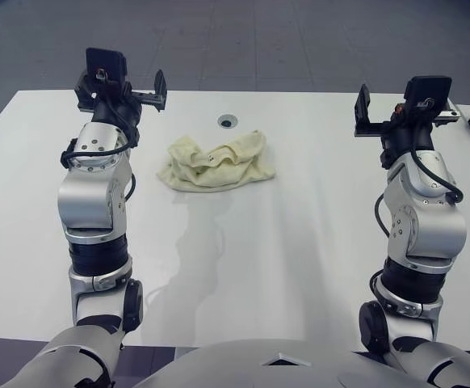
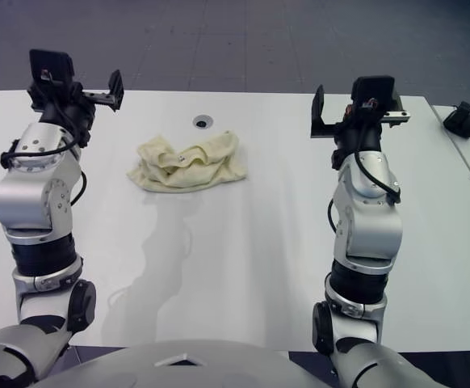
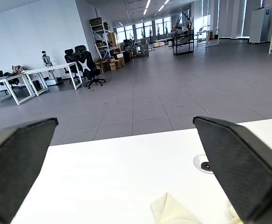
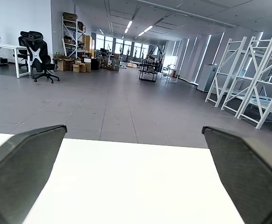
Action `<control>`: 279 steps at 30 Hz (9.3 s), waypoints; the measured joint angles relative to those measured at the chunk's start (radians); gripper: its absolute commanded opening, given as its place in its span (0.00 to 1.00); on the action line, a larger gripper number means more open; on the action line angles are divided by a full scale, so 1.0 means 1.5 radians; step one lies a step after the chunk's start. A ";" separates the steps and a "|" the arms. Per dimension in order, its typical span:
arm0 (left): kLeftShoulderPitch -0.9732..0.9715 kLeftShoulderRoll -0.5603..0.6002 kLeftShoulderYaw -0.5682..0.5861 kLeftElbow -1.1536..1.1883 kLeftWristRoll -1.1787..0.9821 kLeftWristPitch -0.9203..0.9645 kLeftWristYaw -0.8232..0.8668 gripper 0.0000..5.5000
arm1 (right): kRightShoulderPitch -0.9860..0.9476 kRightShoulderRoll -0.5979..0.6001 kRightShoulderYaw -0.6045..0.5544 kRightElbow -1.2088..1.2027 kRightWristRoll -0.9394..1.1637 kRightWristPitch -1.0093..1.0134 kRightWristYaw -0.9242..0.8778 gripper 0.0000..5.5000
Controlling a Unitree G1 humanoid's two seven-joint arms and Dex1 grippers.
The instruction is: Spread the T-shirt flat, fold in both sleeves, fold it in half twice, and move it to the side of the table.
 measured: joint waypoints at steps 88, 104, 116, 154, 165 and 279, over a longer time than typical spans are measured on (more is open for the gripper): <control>0.165 0.004 -0.197 0.030 0.008 -0.038 -0.312 0.98 | 0.240 -0.340 0.376 -0.088 -0.110 -0.152 0.365 0.98; 0.111 0.026 -0.159 -0.014 -0.016 0.022 -0.291 0.98 | 0.220 -0.311 0.387 -0.002 -0.219 -0.223 0.360 0.71; 0.104 0.049 -0.142 -0.009 -0.028 0.022 -0.282 0.98 | 0.241 -0.298 0.392 -0.021 -0.234 -0.240 0.393 0.34; 0.163 0.311 -0.307 0.049 0.134 -0.418 -0.593 0.98 | 0.224 -0.254 0.333 -0.012 -0.241 -0.241 0.386 0.00; 0.126 0.259 -0.336 0.150 0.184 -0.481 -0.566 0.80 | 0.224 -0.252 0.333 -0.012 -0.244 -0.241 0.386 0.00; 0.329 0.402 0.024 -0.044 -0.205 0.040 -0.563 0.69 | 0.254 -0.392 0.011 -0.145 0.245 -0.005 0.488 0.69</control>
